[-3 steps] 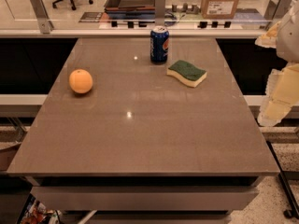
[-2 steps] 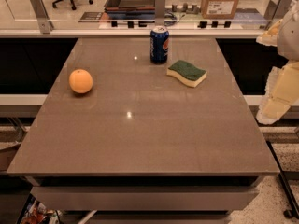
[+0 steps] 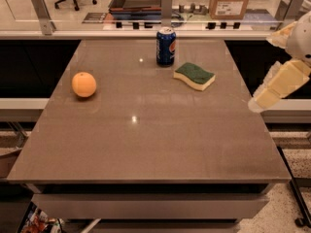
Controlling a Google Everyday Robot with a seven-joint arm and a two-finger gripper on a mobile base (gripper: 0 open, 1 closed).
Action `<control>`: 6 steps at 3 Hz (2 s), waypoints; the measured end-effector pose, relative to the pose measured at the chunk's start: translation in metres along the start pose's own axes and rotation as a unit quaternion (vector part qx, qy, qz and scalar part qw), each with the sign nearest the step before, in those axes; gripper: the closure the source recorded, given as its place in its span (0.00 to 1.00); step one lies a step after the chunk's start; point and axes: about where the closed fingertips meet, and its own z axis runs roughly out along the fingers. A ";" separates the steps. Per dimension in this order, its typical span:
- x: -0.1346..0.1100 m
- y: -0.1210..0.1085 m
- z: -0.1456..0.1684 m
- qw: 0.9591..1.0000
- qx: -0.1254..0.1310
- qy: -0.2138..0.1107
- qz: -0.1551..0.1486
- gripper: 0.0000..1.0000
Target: Move sponge near orange
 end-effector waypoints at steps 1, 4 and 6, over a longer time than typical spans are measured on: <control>-0.012 -0.022 0.030 0.997 0.007 -0.067 0.045 0.00; -0.049 -0.058 0.124 0.979 -0.019 -0.158 0.124 0.00; -0.046 -0.069 0.173 0.973 -0.040 -0.159 0.163 0.00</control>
Offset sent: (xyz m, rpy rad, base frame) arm 0.1156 0.0440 -0.0474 0.4021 -0.0626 -0.1052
